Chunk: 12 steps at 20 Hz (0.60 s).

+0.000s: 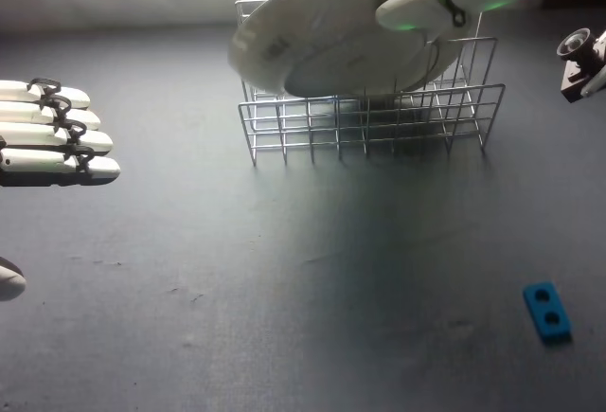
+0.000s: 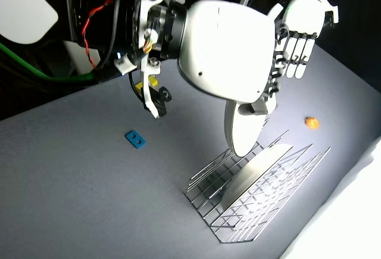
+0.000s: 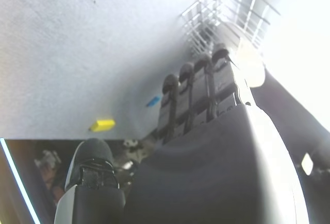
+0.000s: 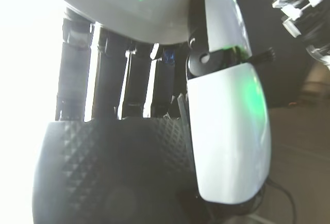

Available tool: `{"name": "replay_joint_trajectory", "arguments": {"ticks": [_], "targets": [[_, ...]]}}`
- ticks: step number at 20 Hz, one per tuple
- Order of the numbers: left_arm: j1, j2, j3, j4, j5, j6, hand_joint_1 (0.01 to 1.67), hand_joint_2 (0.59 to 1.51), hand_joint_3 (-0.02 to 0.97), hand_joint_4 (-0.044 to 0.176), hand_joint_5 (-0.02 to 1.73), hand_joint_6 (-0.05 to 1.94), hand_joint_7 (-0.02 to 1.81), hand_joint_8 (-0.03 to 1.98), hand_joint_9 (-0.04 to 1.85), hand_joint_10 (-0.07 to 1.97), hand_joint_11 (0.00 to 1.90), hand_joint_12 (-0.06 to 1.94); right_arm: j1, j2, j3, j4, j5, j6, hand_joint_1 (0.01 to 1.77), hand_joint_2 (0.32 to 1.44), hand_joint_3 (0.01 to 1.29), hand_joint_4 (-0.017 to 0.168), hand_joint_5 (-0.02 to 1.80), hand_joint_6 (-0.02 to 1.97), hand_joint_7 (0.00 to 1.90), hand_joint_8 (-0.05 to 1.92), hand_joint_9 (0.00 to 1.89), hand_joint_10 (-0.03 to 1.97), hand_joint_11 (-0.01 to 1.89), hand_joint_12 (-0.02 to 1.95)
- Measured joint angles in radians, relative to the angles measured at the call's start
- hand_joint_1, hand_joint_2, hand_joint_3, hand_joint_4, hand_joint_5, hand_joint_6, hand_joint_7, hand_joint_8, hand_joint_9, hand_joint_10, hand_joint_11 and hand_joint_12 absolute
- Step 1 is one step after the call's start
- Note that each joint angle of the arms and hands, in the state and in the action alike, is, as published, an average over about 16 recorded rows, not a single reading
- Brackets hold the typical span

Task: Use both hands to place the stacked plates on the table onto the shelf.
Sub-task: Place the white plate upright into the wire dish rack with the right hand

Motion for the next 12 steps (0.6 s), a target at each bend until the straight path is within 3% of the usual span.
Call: {"name": "replay_joint_trajectory", "arguments": {"ticks": [12], "targets": [[0.000, 0.000, 0.002, -0.002, 0.000, -0.001, 0.02, 1.215, 0.008, -0.001, 0.12, 0.01, 0.07, 0.01, 0.05, 0.01, 0.02, 0.01, -0.006, -0.055, 0.075, 0.086, -0.043, 0.005, 1.22, 1.00, 0.01, 0.002, 0.96, 0.91, 1.13, 0.77, 1.37, -0.01, 0.92, 0.98]]}}
